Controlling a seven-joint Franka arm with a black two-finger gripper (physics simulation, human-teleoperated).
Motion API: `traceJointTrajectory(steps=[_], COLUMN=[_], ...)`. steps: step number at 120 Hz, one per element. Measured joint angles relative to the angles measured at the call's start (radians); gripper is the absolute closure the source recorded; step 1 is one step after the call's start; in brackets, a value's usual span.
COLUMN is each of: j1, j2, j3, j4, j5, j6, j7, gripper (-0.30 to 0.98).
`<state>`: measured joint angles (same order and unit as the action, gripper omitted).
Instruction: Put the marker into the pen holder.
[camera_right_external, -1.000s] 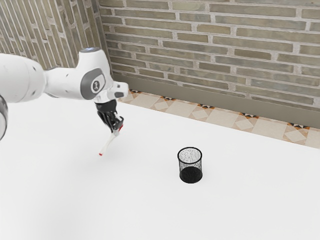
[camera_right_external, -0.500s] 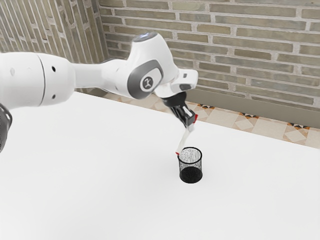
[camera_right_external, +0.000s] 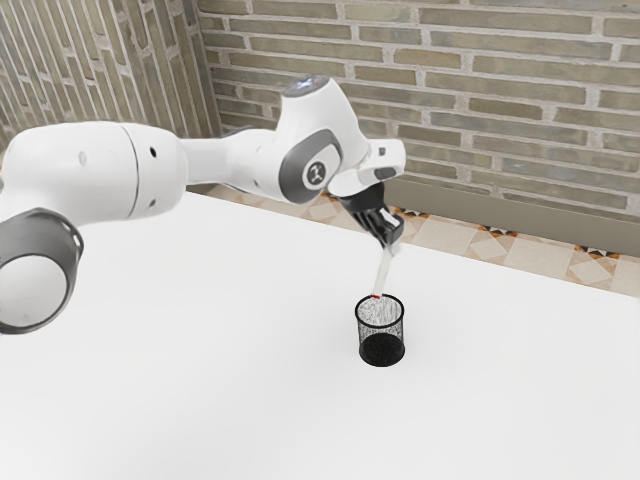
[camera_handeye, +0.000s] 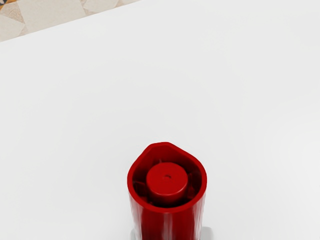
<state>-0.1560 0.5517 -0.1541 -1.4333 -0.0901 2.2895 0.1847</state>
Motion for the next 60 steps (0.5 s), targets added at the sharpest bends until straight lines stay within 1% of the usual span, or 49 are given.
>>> traceJointTrajectory(steps=[60], j1=[-0.017], j2=[0.050], j3=[0.004], j4=[-0.008], j5=[0.005], j6=[0.009], j7=[-0.049], gripper=[0.78])
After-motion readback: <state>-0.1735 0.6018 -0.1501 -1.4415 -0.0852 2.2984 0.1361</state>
